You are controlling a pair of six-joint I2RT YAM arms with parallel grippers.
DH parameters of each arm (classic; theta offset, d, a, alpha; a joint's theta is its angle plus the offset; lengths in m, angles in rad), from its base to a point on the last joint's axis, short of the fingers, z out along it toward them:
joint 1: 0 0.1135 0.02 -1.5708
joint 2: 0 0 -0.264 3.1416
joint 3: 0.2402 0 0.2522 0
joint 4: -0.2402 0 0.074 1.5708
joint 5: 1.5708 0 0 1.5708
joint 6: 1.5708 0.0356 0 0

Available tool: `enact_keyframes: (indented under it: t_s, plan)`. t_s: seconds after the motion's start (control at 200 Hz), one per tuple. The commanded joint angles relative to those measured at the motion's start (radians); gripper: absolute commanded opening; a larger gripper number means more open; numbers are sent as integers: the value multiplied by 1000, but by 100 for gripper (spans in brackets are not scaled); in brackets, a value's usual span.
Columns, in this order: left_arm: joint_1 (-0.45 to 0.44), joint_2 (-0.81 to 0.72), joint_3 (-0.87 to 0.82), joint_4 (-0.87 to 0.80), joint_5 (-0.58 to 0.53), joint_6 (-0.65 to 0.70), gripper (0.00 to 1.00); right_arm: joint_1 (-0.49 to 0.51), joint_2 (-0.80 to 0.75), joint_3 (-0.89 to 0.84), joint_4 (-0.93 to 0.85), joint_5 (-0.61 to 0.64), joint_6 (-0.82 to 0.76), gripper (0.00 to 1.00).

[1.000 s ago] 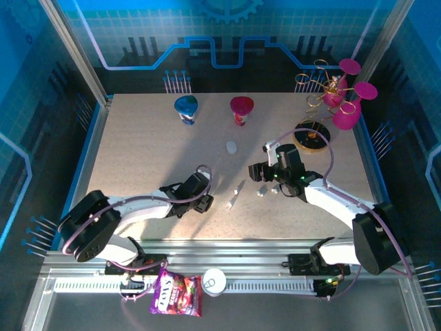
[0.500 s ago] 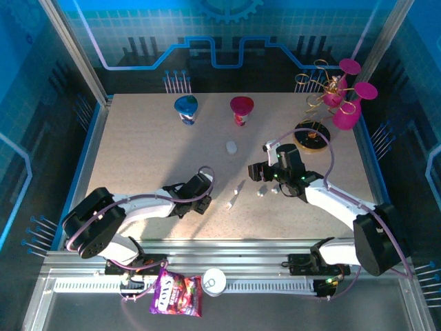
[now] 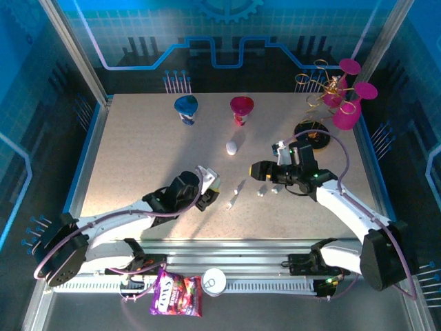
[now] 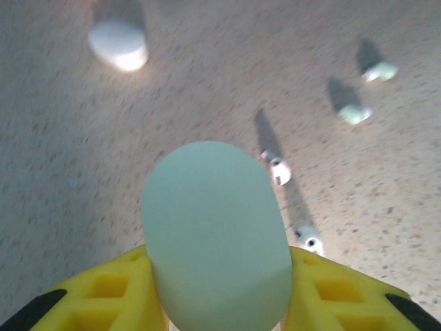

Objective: Insert wireless bluetooth earbuds into charging case

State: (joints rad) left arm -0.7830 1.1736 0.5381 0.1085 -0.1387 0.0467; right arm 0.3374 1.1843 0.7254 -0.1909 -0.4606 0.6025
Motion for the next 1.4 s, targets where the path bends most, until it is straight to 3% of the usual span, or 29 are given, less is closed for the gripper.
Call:
enact_keyframes:
  t_s: [0.0, 0.26, 0.445, 0.6, 0.745, 0.831, 0.961, 1.061, 1.166, 1.246, 1.396]
  plan:
    - [-9, -14, -10, 119, 125, 131, 35, 9, -33, 15, -19, -284, 160, 77]
    - [-13, -14, 0, 217, 294, 212, 35, 98, -23, 36, 48, -354, 252, 75]
    - [-23, -19, 17, 211, 331, 243, 34, 159, 36, 80, 40, -343, 246, 71]
    - [-27, -31, 19, 210, 343, 252, 35, 173, 80, 98, 32, -331, 244, 61]
    - [-28, -38, 19, 209, 342, 252, 35, 175, 100, 93, 32, -333, 241, 44]
    - [-29, -40, 20, 212, 349, 252, 35, 175, 104, 91, 21, -326, 233, 41]
    - [-29, -37, 23, 213, 341, 254, 36, 174, 97, 85, 23, -330, 236, 26]
    - [-29, -30, 23, 224, 326, 254, 43, 166, 82, 74, 42, -338, 257, 24]
    - [-28, -29, 10, 271, 304, 241, 70, 144, 56, 57, 97, -363, 297, 23]
    - [-29, -37, -24, 365, 302, 218, 83, 118, 30, 33, 162, -388, 351, 22]
    - [-29, -41, -87, 589, 300, 128, 85, 50, -19, -28, 360, -461, 525, 23]
